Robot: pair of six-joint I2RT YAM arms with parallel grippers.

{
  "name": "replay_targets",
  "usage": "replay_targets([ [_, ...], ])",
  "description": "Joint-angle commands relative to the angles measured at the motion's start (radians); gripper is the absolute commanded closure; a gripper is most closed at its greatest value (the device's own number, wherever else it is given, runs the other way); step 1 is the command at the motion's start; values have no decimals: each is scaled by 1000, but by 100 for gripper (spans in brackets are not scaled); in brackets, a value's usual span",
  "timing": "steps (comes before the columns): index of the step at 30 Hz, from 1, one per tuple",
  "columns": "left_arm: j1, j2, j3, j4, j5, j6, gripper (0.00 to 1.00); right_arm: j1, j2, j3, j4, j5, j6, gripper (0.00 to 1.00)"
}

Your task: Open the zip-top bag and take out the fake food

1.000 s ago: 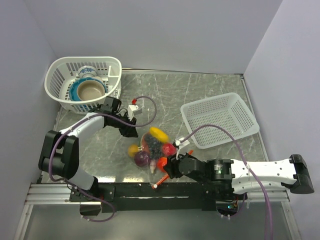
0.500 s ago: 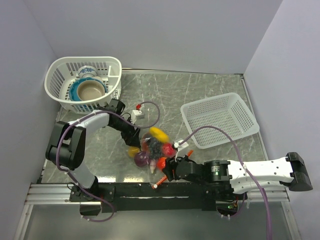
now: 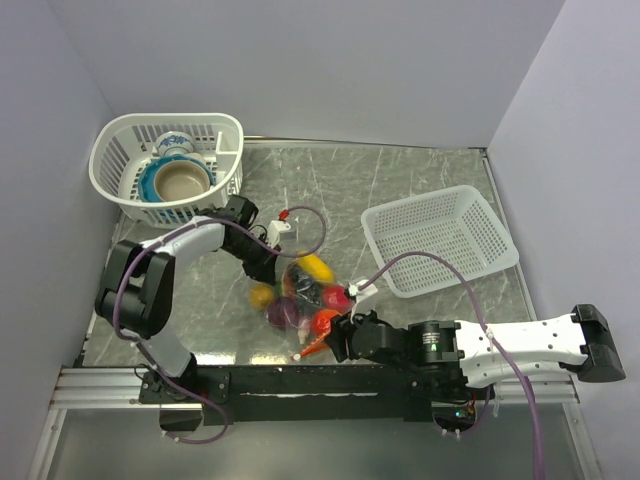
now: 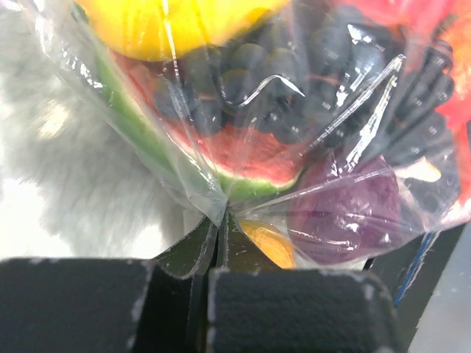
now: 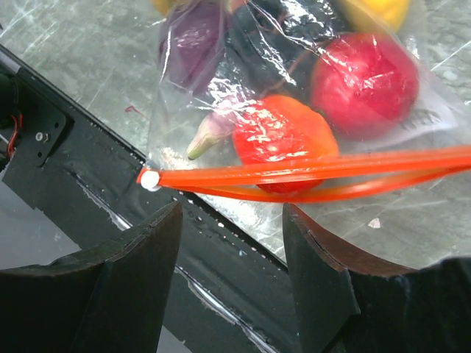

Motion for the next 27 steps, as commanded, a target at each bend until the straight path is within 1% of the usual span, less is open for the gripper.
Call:
replay_targets([
  [1,16,-116,18,-66,-119,57,99,6,7,3,23,64,3,35],
  [3,19,-153,-1,-65,-158,64,99,6,21,0,32,71,-11,34],
  [6,20,-190,-33,-57,-227,66,99,8,93,12,35,80,-20,30],
  [12,20,-225,-134,21,-388,80,99,8,265,46,39,116,-21,19],
  [13,20,-227,-148,48,-412,83,99,5,286,50,49,143,-25,17],
  [14,20,-227,-171,59,-447,87,99,5,308,67,49,159,-23,11],
  [16,19,-233,-194,82,-481,95,99,6,362,87,53,208,-37,7],
  [17,19,-234,-211,101,-494,97,99,8,377,107,58,225,-44,4],
  [18,19,-233,-217,108,-517,101,99,5,400,116,69,232,-72,2],
  [22,17,-231,-229,125,-531,101,99,-3,428,151,144,228,-147,2],
  [27,9,-221,-235,136,-528,101,99,-12,414,165,214,217,-233,2],
])
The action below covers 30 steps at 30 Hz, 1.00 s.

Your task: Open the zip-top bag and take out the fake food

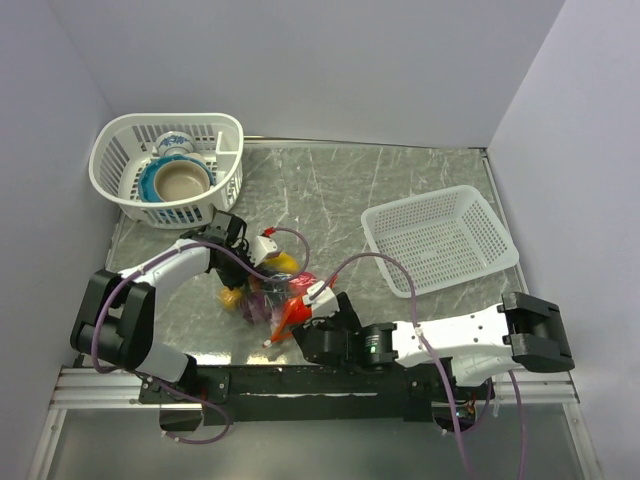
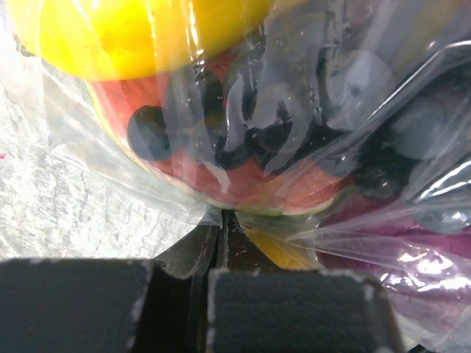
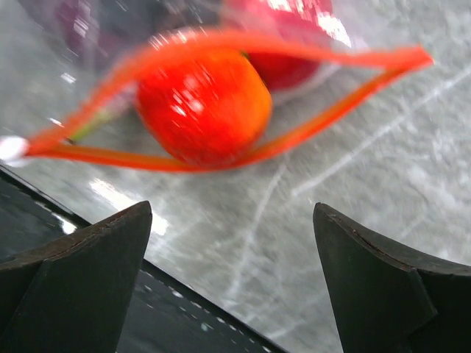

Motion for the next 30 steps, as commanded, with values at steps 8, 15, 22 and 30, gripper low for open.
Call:
replay_targets([
  [8,-13,-10,-2,12,-14,13,99,-88,67,57,204,-78,-142,1],
  [15,-16,-30,-2,-4,7,9,99,-175,144,51,320,-220,-163,0],
  [22,-31,-48,4,-23,40,-14,99,-205,240,118,353,-275,-188,5],
  [30,-31,-50,-42,9,-60,-7,99,-206,117,42,298,-292,-151,61],
])
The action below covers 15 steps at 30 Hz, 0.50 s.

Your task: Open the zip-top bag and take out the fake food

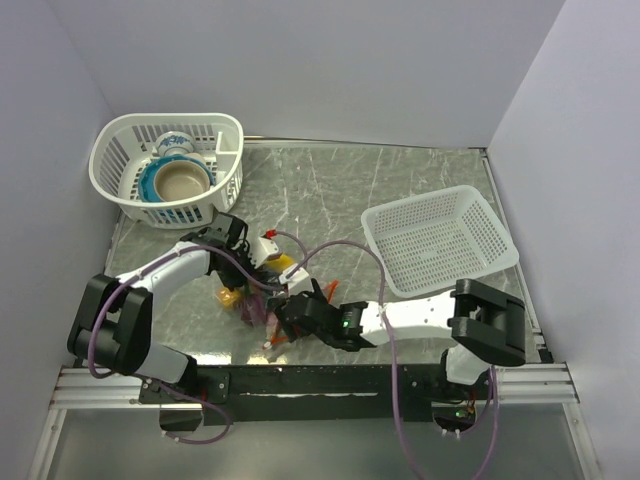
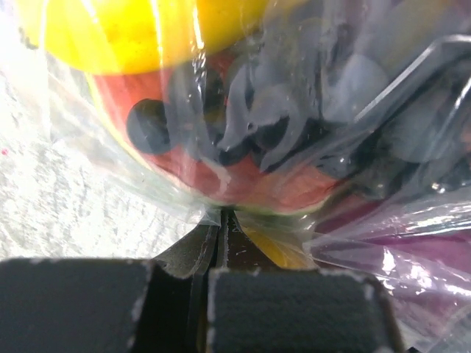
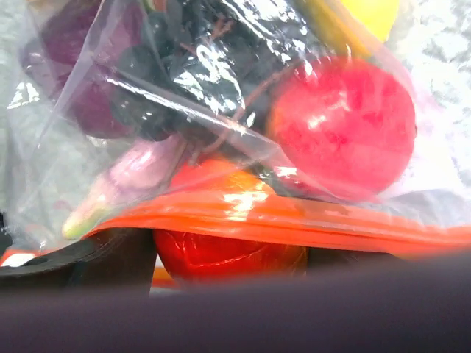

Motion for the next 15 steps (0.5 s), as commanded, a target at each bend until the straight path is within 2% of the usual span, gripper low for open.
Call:
replay_targets([
  [1,-5,-22,-47,23,-57,2,99,-3,-155,-57,-20,10,25,66],
  [5,9,-14,-74,47,-134,5,99,-6,-399,-80,-98,52,16,69],
  [9,36,-14,-76,46,-140,-3,99,-53,-585,-79,-160,89,-22,69],
  [13,45,-26,-61,23,-113,-18,99,-186,-697,-79,-216,182,-36,71],
  [15,47,-37,-61,11,-91,-27,99,-303,-712,-83,-278,273,14,71],
])
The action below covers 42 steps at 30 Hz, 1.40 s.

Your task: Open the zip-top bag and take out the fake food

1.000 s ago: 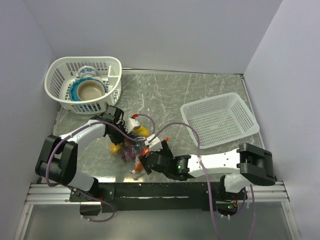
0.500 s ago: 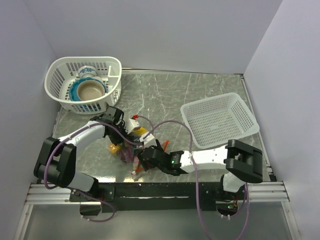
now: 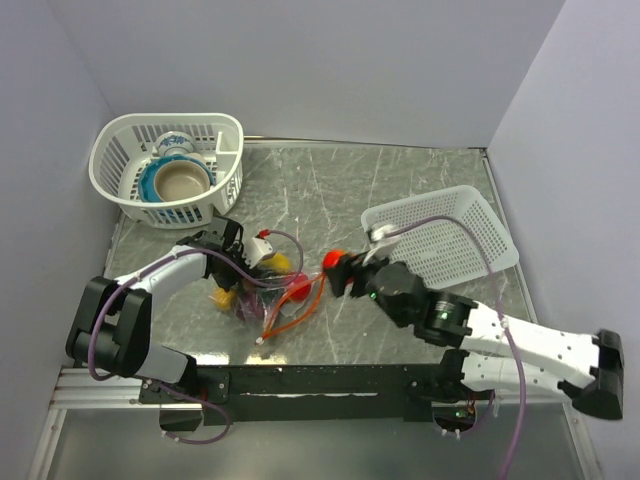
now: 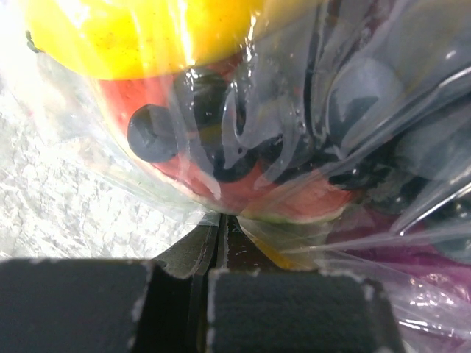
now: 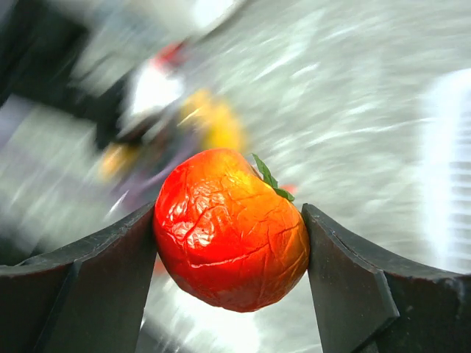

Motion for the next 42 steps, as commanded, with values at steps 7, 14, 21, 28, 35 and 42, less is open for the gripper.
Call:
replay_targets([
  [7,13,-46,-7,-81,77,-49,99,-428,76,-74,-182,121,163,72],
  [14,14,-63,2,-86,99,-72,99,-459,225,-23,-182,75,152,26],
  [21,14,-60,-16,-74,106,-69,99,-449,180,50,-217,104,109,0],
  [28,23,-37,-25,-58,115,-58,99,-198,26,-5,-200,136,68,4],
  [35,43,11,2,-55,142,-63,99,126,72,-133,-93,170,129,52],
  [42,43,43,22,-51,135,-69,99,204,293,-77,108,132,93,32],
])
